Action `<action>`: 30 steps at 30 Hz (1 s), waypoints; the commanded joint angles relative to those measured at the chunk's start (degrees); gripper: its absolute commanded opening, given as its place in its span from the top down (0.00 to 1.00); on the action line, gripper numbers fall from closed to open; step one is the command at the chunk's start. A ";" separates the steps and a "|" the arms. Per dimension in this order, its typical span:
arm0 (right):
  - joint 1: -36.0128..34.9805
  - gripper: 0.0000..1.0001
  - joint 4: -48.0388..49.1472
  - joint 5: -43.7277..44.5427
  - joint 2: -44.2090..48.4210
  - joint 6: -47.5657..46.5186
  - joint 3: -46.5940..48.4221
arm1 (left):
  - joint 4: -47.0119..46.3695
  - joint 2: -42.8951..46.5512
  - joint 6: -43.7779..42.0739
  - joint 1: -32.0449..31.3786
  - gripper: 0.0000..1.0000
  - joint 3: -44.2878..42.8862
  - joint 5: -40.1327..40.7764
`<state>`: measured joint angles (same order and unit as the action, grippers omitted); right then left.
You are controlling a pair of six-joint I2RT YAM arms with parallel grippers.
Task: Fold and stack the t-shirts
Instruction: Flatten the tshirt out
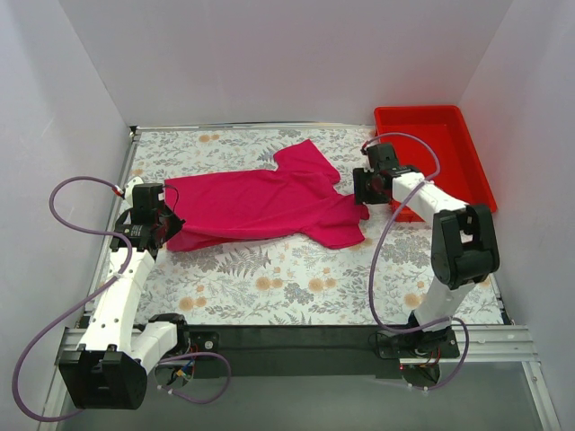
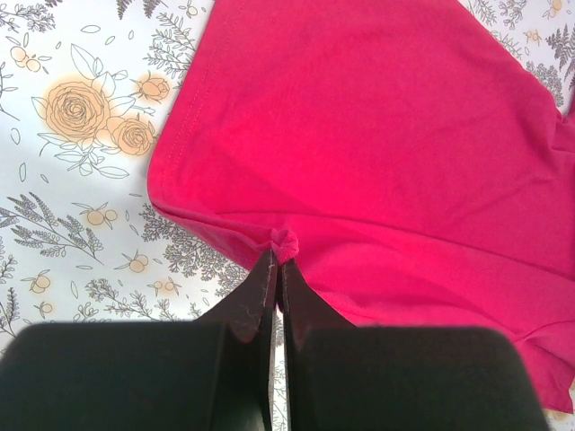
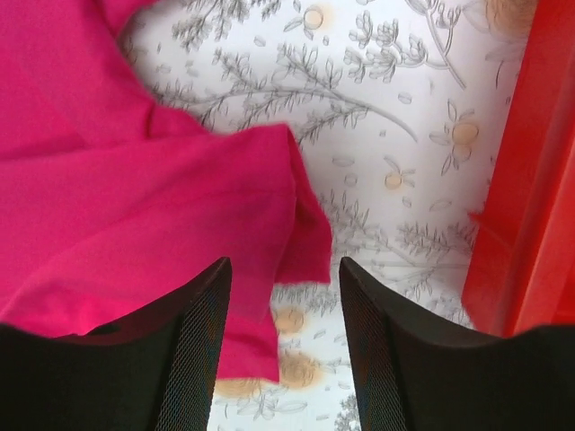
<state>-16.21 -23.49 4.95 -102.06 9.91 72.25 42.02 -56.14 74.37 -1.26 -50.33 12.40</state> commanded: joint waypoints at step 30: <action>-0.49 0.67 -2.88 -11.10 3.27 6.35 -14.85 | -0.45 0.33 -0.45 -0.24 1.00 -1.35 -0.36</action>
<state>-16.29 -27.03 -4.71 -98.02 15.31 58.76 41.98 -56.16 74.37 -1.26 -50.33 12.34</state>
